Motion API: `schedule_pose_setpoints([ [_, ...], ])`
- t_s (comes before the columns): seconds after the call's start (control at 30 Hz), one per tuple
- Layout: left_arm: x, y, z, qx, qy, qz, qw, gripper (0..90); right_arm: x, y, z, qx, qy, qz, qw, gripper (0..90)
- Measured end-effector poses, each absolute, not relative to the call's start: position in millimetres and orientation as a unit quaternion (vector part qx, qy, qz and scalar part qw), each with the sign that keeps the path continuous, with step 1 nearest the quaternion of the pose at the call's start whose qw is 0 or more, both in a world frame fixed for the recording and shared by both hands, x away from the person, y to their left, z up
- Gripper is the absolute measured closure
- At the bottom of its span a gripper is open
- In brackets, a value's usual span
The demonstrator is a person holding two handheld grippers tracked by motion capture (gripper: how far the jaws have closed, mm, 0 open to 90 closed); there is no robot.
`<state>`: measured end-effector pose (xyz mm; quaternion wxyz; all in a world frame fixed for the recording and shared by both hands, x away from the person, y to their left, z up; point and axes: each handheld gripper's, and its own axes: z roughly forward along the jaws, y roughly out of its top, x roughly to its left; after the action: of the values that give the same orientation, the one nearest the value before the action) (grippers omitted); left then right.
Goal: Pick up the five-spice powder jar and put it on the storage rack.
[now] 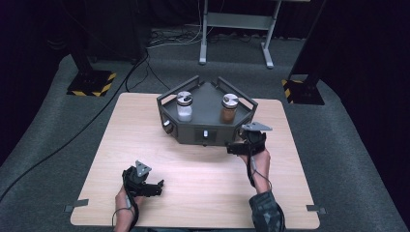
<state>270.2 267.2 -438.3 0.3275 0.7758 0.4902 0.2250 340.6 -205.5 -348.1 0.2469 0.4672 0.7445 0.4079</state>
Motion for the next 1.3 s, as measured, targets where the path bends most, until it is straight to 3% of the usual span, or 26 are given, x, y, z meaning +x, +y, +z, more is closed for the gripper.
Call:
schedule_pose_setpoints([
  [0.37, 270, 267, -438, 0.776, 0.49, 0.225, 0.327, 0.6, 304, -226, -394, 0.509, 0.746, 0.375, 0.209, 0.0],
  [0.7, 270, 266, -439, 0.776, 0.489, 0.226, 0.328, 0.6, 279, -238, -423, 0.537, 0.737, 0.354, 0.208, 0.0],
  [1.3, 269, 266, -438, 0.778, 0.486, 0.229, 0.326, 0.7, 265, -232, -437, 0.536, 0.731, 0.357, 0.224, 0.0],
])
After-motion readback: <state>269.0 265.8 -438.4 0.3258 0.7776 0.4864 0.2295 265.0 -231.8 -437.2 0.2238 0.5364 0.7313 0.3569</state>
